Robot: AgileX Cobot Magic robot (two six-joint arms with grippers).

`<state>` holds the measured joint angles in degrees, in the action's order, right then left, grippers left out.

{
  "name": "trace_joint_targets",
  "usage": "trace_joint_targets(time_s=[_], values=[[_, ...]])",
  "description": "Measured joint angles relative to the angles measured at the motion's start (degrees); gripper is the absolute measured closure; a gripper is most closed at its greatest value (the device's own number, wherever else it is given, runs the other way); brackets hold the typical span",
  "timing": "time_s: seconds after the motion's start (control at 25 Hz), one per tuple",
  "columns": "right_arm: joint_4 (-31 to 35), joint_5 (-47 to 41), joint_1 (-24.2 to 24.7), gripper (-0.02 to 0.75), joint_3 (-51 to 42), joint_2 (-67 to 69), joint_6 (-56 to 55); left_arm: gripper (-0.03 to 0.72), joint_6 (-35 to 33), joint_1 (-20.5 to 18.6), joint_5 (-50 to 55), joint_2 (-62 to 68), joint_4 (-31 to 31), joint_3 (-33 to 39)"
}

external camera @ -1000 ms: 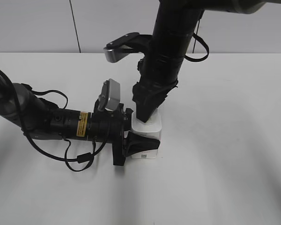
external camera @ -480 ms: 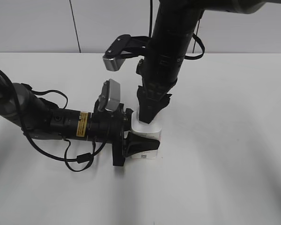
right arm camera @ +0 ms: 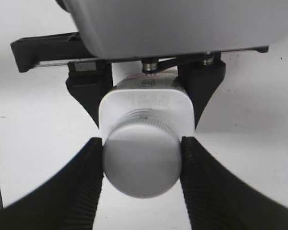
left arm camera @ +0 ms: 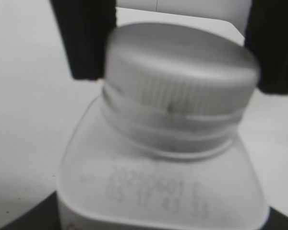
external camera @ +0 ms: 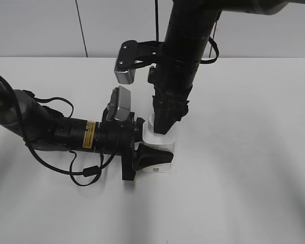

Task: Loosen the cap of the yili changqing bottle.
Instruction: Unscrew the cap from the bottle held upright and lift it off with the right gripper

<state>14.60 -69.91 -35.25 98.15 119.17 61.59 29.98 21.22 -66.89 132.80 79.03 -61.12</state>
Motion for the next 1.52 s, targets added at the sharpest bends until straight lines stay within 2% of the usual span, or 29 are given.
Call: trace_joint_targets(time_s=[0.68, 1.08, 1.52], values=[[-0.10, -0.03, 0.00, 0.349, 0.00, 0.00, 0.69, 0.294, 0.00, 0.00, 0.04, 0.00, 0.16, -0.11], [-1.99, -0.24, 0.00, 0.264, 0.00, 0.00, -0.97, 0.294, 0.20, 0.00, 0.04, 0.00, 0.16, -0.17], [-2.29, -0.38, 0.00, 0.255, -0.05, -0.81, -1.16, 0.294, 0.27, 0.00, 0.04, 0.00, 0.23, -0.17]])
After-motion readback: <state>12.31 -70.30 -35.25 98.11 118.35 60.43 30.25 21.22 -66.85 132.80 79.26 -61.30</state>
